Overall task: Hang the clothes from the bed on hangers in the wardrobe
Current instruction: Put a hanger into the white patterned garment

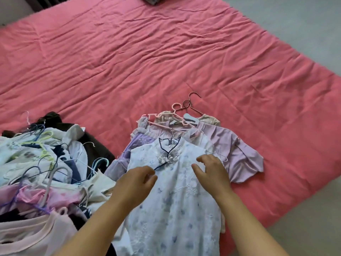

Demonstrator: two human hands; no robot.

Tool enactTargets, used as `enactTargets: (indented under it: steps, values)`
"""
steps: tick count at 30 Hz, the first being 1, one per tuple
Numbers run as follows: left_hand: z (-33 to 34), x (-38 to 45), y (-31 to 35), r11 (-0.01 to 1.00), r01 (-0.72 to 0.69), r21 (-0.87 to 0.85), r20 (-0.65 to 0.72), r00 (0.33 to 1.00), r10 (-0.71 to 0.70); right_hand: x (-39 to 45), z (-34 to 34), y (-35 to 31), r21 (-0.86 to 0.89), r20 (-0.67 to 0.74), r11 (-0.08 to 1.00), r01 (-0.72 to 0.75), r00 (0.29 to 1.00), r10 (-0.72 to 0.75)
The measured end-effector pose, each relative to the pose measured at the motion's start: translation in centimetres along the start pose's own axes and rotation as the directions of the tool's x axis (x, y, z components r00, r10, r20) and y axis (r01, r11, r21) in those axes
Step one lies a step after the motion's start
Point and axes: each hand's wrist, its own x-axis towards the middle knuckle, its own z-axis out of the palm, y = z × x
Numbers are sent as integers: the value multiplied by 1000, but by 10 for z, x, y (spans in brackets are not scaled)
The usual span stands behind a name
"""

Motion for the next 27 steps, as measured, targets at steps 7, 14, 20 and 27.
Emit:
enactTargets:
  steps: [7, 14, 20, 27]
  values:
    - [28, 37, 0, 997, 65, -39, -2, 998, -66, 62, 31, 29, -138, 2, 990, 22, 1000, -22]
    - [45, 57, -4, 994, 105, -30, 4, 994, -105, 85, 56, 46, -294, 126, 955, -40, 989, 80]
    - [41, 58, -6, 993, 75, -94, -61, 995, -81, 85, 48, 31, -212, -18, 967, -145, 989, 145]
    - [11, 51, -1, 992, -103, -68, -365, 928, 72, 56, 10, 2, 54, -289, 998, -29, 956, 43]
